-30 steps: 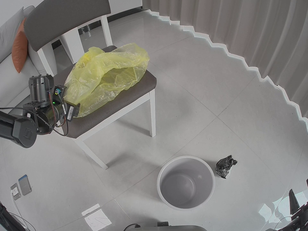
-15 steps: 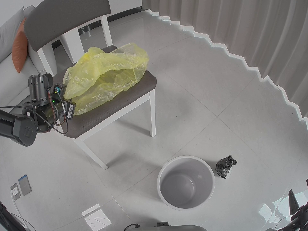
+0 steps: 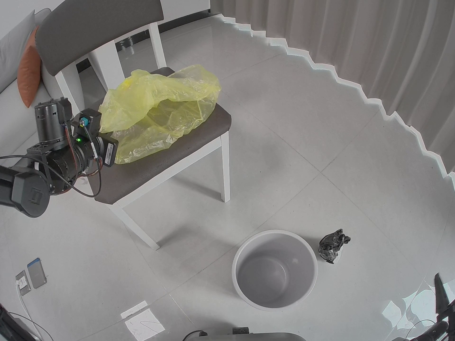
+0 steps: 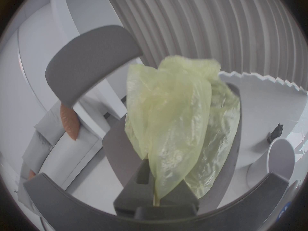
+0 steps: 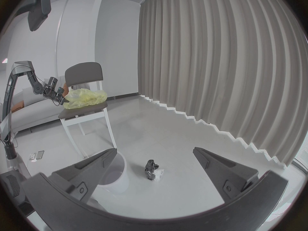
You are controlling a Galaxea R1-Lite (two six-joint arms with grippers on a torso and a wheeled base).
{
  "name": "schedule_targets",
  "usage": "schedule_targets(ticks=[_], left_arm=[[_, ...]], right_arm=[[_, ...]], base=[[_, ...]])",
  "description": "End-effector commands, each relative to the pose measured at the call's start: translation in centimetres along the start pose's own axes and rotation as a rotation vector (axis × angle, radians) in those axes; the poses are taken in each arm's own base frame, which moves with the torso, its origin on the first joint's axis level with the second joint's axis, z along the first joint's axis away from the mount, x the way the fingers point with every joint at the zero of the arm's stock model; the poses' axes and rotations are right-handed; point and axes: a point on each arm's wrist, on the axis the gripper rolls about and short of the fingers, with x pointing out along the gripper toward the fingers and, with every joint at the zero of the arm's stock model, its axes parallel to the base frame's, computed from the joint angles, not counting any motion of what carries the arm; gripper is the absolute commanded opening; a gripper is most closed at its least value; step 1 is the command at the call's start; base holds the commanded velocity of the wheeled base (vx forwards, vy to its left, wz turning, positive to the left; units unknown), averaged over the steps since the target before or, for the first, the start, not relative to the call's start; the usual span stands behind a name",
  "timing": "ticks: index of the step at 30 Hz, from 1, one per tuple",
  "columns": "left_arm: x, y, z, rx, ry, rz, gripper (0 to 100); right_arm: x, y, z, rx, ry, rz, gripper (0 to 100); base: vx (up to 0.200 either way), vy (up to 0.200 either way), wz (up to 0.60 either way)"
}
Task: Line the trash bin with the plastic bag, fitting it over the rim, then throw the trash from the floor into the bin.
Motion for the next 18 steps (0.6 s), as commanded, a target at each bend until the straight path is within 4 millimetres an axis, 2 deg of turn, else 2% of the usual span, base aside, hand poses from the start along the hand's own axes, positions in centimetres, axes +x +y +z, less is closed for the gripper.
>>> schedule_targets(ticks=[1, 3, 4, 8, 10, 11, 14, 15, 16, 18], left_arm=[[-5.0, -0.2, 4.9, -0.003, -0.238, -0.065, 0], [-6.1, -0.4, 6.2, 0.026, -0.321, -0.131, 0], [-6.1, -0.4, 6.2, 0.026, -0.321, -0.131, 0], [-9.1, -0.6, 8.5, 0.134, -0.448, -0.314, 0], [-10.3, -0.8, 9.3, 0.160, -0.456, -0.356, 0], [-11.3, -1.0, 10.0, 0.173, -0.463, -0.396, 0], [-12.5, -1.4, 10.5, 0.194, -0.458, -0.451, 0], [-13.0, -1.6, 10.6, 0.221, -0.451, -0.474, 0], [-13.0, -1.6, 10.6, 0.224, -0.450, -0.474, 0], [-13.4, -1.7, 10.2, 0.285, -0.455, -0.512, 0]], right_arm=[[-0.1, 0.2, 6.2, 0.096, -0.219, 0.061, 100], [0.3, 0.2, 7.3, 0.093, -0.200, 0.073, 100], [0.3, 0.2, 7.3, 0.093, -0.200, 0.073, 100], [1.4, 0.3, 9.0, 0.080, -0.148, 0.159, 100], [2.0, 0.2, 10.3, 0.083, -0.140, 0.190, 100], [2.7, 0.2, 11.7, 0.088, -0.135, 0.214, 100], [4.0, 0.2, 13.6, 0.093, -0.109, 0.236, 100], [5.2, 0.3, 14.6, 0.095, -0.064, 0.236, 100], [5.3, 0.3, 14.7, 0.096, -0.058, 0.236, 100], [7.0, 0.3, 16.0, 0.099, 0.030, 0.245, 100]], base=[[0.000, 0.000, 0.00], [0.000, 0.000, 0.00], [0.000, 0.000, 0.00], [0.000, 0.000, 0.00], [0.000, 0.000, 0.00], [0.000, 0.000, 0.00], [0.000, 0.000, 0.00], [0.000, 0.000, 0.00], [0.000, 0.000, 0.00], [0.000, 0.000, 0.00]])
